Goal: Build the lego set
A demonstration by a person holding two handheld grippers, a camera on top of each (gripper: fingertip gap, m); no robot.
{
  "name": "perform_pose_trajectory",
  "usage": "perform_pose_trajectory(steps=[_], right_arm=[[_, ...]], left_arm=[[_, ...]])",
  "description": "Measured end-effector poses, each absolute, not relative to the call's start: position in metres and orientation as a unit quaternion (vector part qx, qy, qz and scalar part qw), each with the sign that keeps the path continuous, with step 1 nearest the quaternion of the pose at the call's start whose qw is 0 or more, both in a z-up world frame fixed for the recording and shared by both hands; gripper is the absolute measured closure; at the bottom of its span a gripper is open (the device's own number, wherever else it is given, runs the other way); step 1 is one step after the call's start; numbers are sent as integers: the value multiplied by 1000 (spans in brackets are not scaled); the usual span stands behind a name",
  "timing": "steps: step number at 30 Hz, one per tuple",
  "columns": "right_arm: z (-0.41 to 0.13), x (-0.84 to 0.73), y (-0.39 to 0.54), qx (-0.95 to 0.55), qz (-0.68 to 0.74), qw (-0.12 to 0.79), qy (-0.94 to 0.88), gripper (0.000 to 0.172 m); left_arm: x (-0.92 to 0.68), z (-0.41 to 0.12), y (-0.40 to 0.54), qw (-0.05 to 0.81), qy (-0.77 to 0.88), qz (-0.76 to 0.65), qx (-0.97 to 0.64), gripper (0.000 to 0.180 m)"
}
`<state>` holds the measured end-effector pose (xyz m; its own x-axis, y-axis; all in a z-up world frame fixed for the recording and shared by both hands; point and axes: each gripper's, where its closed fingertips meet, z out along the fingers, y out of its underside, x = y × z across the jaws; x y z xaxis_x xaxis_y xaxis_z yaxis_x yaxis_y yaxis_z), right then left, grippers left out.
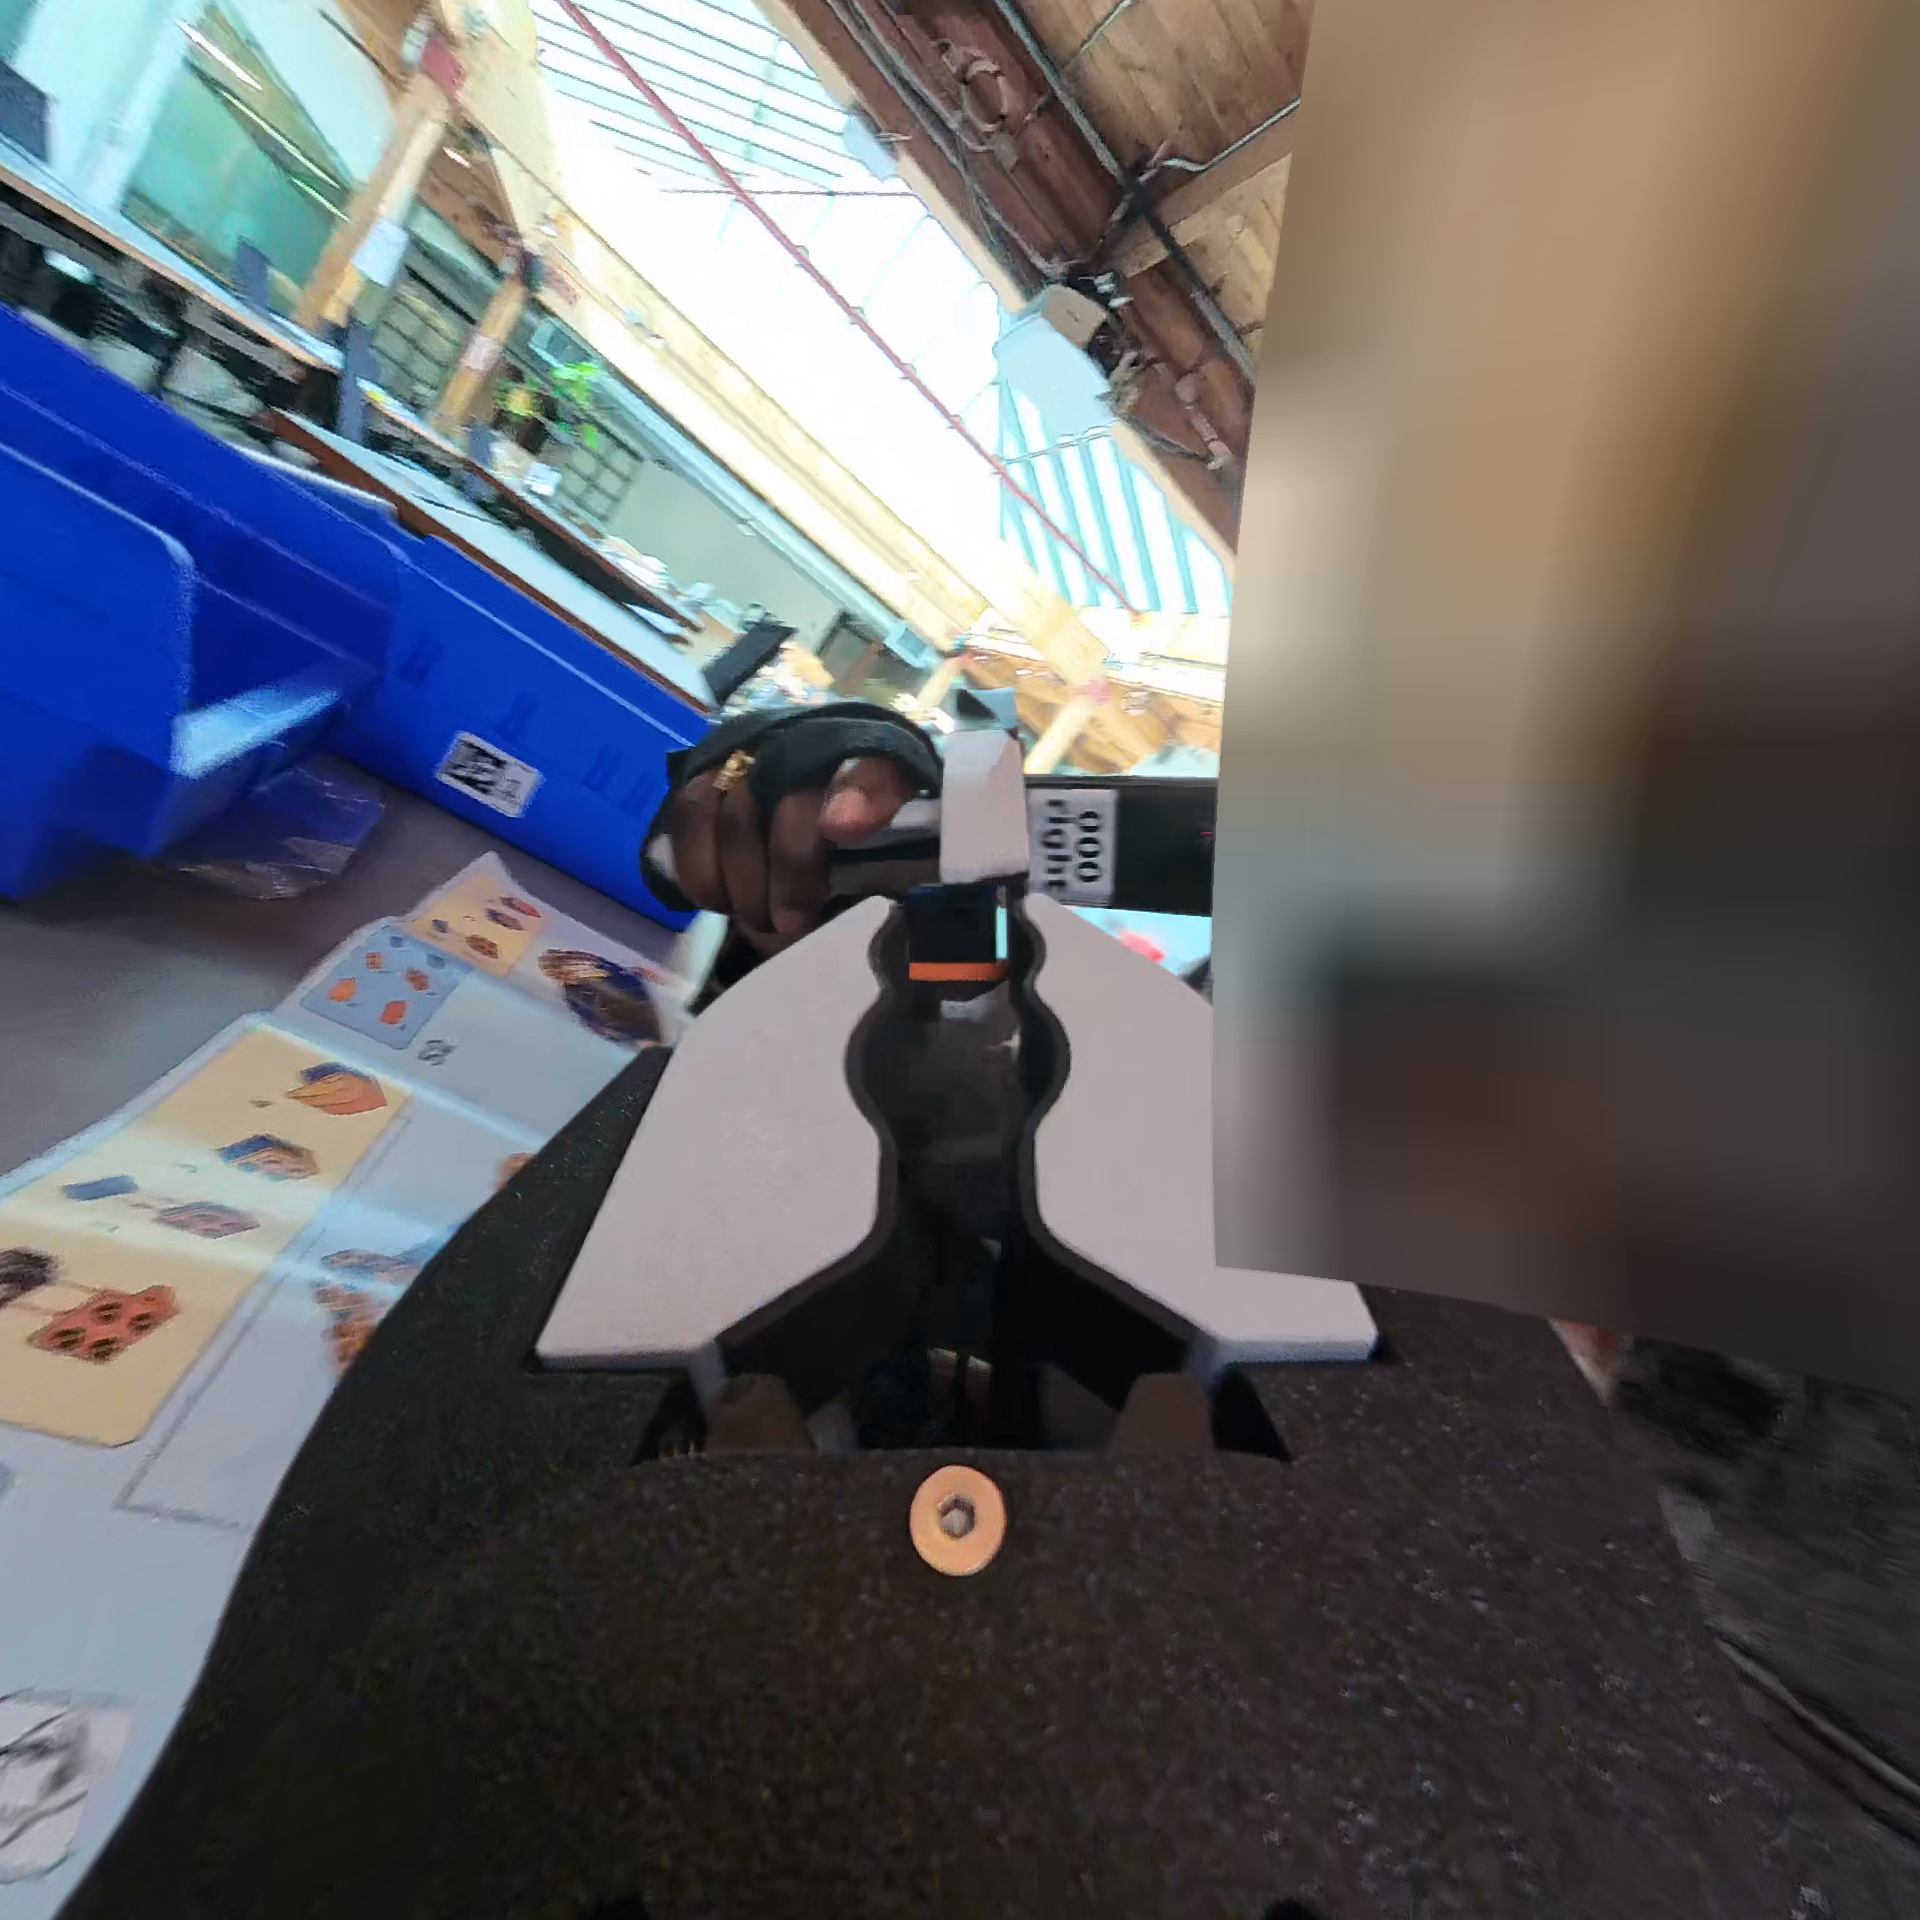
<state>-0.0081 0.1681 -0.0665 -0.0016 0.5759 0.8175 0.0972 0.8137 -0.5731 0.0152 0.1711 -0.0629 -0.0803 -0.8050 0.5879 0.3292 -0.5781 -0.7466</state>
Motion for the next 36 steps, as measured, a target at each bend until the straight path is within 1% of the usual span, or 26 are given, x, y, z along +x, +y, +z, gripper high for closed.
perform_pose_trajectory(steps=[1,4,5,7,10,13,16,20,26,27,29,30,31,33,36], right_arm=[[-71,-9,173,-255,164,656,-691,155],[-88,-10,186,-276,106,633,-715,155],[-92,-11,188,-279,94,628,-720,155],[-95,-11,191,-283,77,623,-725,155],[-97,-10,192,-282,69,619,-729,155],[-97,-10,191,-281,71,618,-731,155],[-93,-10,187,-278,87,622,-727,155],[-94,-9,183,-256,71,622,-736,155],[-66,-8,164,-229,157,666,-692,155],[-62,-9,163,-236,179,670,-681,153],[-57,-10,165,-262,222,664,-664,145],[-57,-10,166,-272,240,657,-660,152],[-57,-10,165,-275,254,652,-660,172],[-60,-10,169,-279,252,648,-662,172],[-75,-9,182,-306,233,624,-680,172]], left_arm=[[13,-65,176,432,227,-671,-559,159],[8,-78,186,498,276,-544,-616,157],[8,-83,188,508,288,-513,-629,156],[10,-91,191,508,298,-481,-650,161],[11,-94,191,490,290,-498,-654,166],[11,-94,189,480,285,-511,-654,166],[11,-90,186,458,270,-552,-643,167],[13,-93,182,436,274,-567,-643,166],[11,-68,165,424,264,-654,-568,174],[10,-63,163,423,255,-672,-552,180],[4,-54,161,422,234,-704,-521,180],[2,-51,161,422,226,-714,-512,180],[1,-51,163,422,218,-717,-511,180],[2,-54,165,416,212,-716,-519,180],[1,-66,177,432,210,-672,-564,178]])
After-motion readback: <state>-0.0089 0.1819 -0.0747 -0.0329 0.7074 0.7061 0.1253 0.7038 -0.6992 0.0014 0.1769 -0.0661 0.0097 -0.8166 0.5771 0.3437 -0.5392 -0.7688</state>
